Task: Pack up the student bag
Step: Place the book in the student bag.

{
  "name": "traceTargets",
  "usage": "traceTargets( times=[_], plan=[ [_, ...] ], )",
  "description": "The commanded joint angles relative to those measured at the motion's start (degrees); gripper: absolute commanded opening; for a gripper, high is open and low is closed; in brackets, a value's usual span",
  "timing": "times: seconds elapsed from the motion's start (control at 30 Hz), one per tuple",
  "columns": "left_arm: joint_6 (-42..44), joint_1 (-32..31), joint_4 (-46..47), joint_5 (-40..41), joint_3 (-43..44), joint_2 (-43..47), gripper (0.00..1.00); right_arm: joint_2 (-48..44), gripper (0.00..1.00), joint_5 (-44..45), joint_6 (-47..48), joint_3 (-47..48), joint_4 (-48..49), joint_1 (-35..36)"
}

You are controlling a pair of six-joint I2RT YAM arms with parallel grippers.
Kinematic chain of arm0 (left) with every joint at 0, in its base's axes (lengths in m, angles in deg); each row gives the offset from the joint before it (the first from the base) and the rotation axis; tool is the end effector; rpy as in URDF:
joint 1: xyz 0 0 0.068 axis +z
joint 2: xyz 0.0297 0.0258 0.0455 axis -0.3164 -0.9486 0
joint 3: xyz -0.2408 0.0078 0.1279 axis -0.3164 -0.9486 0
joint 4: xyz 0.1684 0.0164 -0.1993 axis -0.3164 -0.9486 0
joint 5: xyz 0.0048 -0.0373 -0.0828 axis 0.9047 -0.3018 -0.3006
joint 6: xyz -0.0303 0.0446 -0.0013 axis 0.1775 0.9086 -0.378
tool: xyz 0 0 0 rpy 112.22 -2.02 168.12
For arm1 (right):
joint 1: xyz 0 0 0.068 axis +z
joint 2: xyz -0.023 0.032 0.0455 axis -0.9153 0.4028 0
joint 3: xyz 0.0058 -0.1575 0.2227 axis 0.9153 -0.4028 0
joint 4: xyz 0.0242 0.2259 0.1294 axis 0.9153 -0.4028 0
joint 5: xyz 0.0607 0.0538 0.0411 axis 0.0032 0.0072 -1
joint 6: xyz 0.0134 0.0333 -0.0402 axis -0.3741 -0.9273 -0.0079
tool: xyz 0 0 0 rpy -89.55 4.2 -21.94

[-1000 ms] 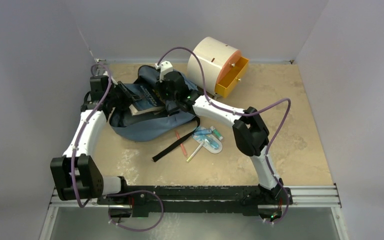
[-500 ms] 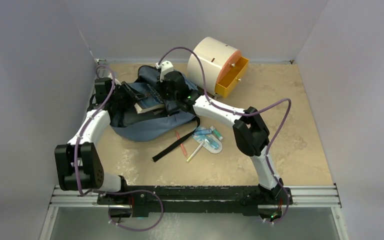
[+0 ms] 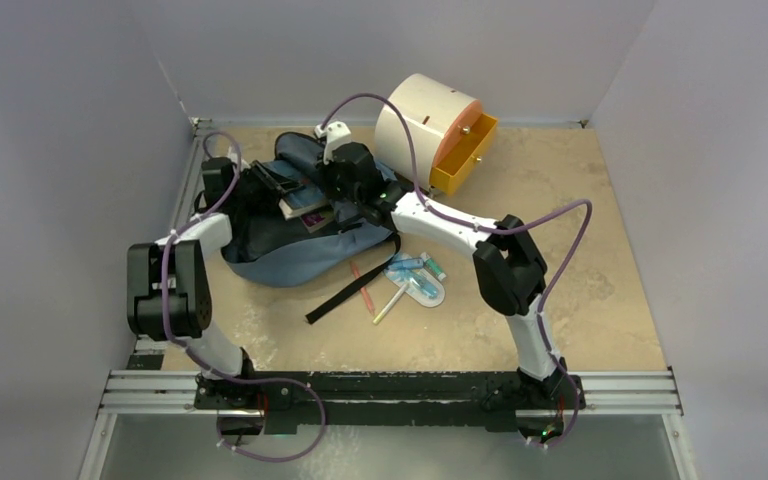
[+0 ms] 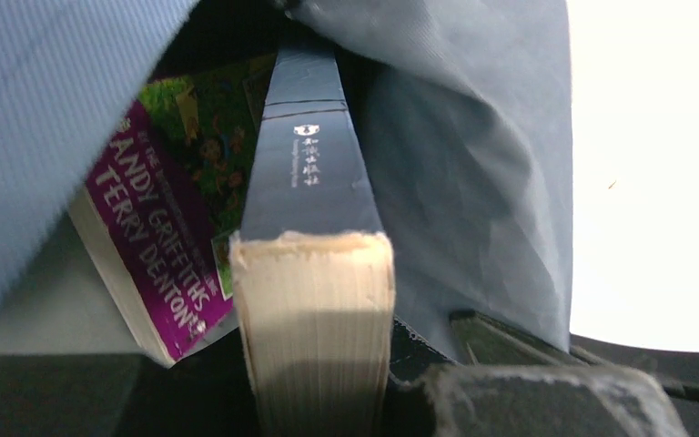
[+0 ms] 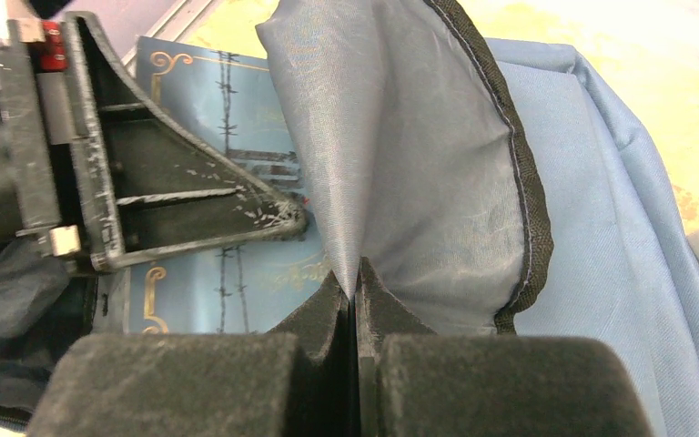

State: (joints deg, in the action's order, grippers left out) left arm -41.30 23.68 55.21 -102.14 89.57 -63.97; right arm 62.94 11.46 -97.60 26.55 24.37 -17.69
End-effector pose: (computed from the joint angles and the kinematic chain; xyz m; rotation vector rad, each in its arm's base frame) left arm 0.3516 0.0115 0.2179 -0.7557 2.0224 -1.1879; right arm 0.3431 0.3798 0.2950 -0.4510 1.7537 0.6091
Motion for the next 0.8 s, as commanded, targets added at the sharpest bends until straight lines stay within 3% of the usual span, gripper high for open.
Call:
traceTargets(
  times=[0.0, 0.27, 0.57, 0.73, 0.77],
  plan=[
    [-2.8, -0.2, 14.4, -1.8, 2.6, -2.6, 0.0, -6.1, 0.0, 0.6, -1.5, 1.2, 9.3, -0.1],
    [-2.1, -4.7, 15.2, 3.0, 6.0, -7.7, 0.0, -5.8, 0.0, 0.1, -2.2, 1.2, 9.3, -0.1],
    [-3.3, -11.3, 13.2, 15.6, 6.1, -8.7, 0.0, -5.6, 0.0, 0.8, -4.3, 0.7, 9.8, -0.1],
    [-2.1, -11.6, 12.7, 13.7, 9.7, -12.5, 0.0, -5.5, 0.0, 0.3, -4.7, 0.6, 9.6, -0.1],
    [-1.0, -11.6, 11.9, 12.8, 10.9, -13.6, 0.07, -5.5, 0.0, 0.5, -4.8, 0.5, 9.6, -0.2]
  ],
)
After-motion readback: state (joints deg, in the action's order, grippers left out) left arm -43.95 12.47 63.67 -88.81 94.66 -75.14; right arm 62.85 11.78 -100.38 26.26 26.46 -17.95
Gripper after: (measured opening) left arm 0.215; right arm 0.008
